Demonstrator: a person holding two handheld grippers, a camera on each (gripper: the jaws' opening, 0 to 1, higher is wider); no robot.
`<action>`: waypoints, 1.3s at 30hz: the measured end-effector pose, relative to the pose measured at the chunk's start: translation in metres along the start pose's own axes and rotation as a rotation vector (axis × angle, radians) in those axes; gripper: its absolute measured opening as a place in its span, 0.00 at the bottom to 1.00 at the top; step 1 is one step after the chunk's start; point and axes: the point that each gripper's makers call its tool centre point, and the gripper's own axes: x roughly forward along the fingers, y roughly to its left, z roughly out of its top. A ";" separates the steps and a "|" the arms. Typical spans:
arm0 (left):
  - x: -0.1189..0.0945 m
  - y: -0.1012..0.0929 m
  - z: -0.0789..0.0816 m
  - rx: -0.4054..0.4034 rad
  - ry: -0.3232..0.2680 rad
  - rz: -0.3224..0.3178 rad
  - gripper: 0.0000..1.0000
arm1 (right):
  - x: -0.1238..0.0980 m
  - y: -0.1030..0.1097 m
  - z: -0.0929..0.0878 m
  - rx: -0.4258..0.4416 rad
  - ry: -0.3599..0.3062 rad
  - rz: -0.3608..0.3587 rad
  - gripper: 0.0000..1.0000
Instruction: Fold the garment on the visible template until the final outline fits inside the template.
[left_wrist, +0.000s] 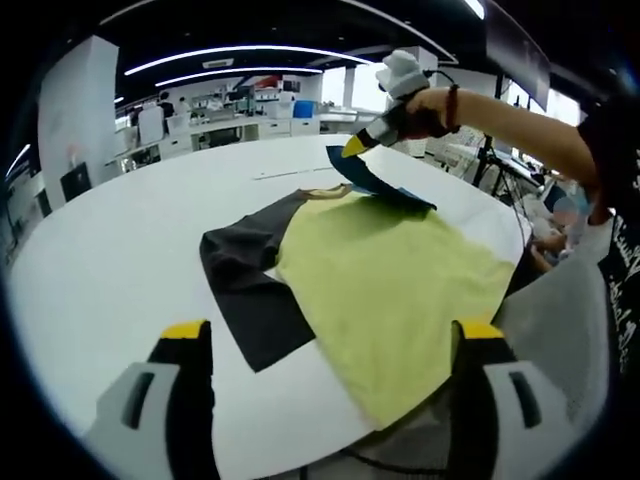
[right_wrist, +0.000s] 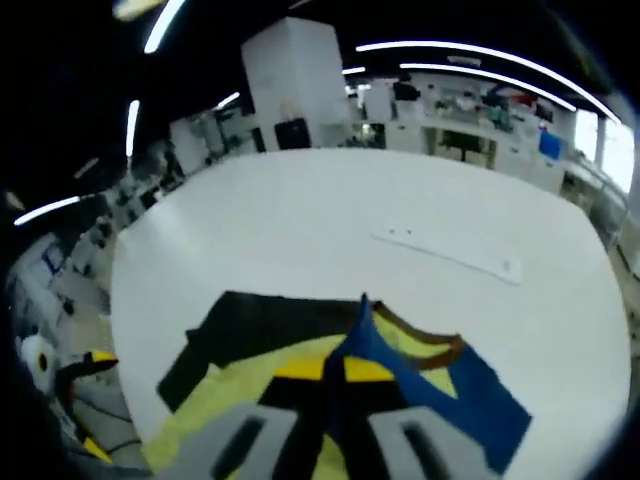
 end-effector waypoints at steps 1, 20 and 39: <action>0.000 0.001 0.001 -0.001 -0.005 0.001 0.97 | 0.001 0.003 0.000 -0.008 0.001 0.003 0.00; -0.005 0.005 -0.006 -0.014 0.000 0.023 0.96 | 0.017 0.052 0.012 -0.085 -0.020 0.107 0.00; -0.007 0.017 -0.014 -0.024 0.011 0.049 0.96 | 0.053 0.089 -0.007 -0.100 -0.002 0.188 0.00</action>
